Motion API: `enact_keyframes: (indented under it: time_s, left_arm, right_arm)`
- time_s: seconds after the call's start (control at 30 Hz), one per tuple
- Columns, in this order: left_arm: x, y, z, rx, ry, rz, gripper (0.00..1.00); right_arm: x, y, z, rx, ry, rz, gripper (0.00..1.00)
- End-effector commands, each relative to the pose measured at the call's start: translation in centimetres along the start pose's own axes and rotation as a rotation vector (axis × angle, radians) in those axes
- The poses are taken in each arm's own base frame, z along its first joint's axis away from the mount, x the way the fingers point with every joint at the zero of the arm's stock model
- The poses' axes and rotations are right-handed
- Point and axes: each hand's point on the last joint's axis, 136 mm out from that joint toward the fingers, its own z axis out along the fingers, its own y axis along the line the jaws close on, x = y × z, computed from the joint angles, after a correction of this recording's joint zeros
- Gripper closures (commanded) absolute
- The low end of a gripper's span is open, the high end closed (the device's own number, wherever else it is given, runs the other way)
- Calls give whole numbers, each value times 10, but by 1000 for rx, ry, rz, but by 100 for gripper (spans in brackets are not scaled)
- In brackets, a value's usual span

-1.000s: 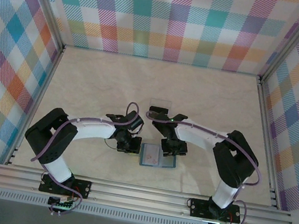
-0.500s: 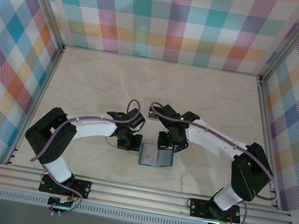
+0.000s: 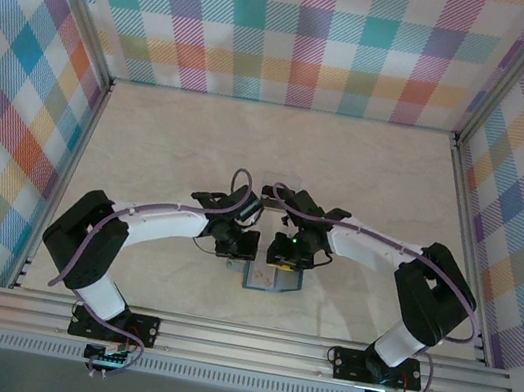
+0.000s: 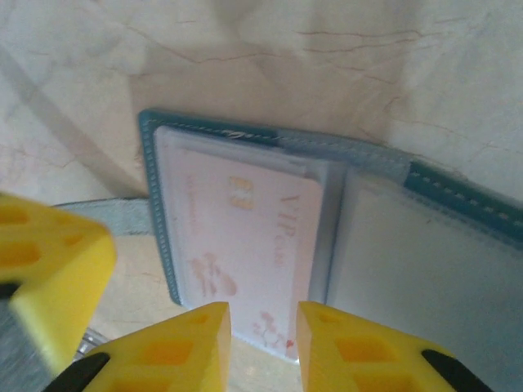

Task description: Take the credit cards out of the card holder

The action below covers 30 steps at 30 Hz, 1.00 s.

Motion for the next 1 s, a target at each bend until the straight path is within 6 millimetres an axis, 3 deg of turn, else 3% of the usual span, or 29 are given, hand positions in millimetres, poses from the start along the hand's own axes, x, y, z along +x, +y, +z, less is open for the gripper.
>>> enact_keyframes:
  time_s: [0.0, 0.3, 0.57, 0.97]
  left_arm:
    - [4, -10, 6, 21, 24, -10, 92]
    - [9, -9, 21, -4, 56, -2, 93]
    - [16, 10, 37, -97, 87, -3, 94]
    - [23, 32, 31, -197, 88, -5, 94]
  right_arm:
    - [-2, 4, 8, -59, 15, 25, 73]
    - [1, -15, 20, -26, 24, 48, 77]
    - [3, -22, 23, 2, 28, 56, 80]
    - [3, -35, 21, 61, 11, 62, 86]
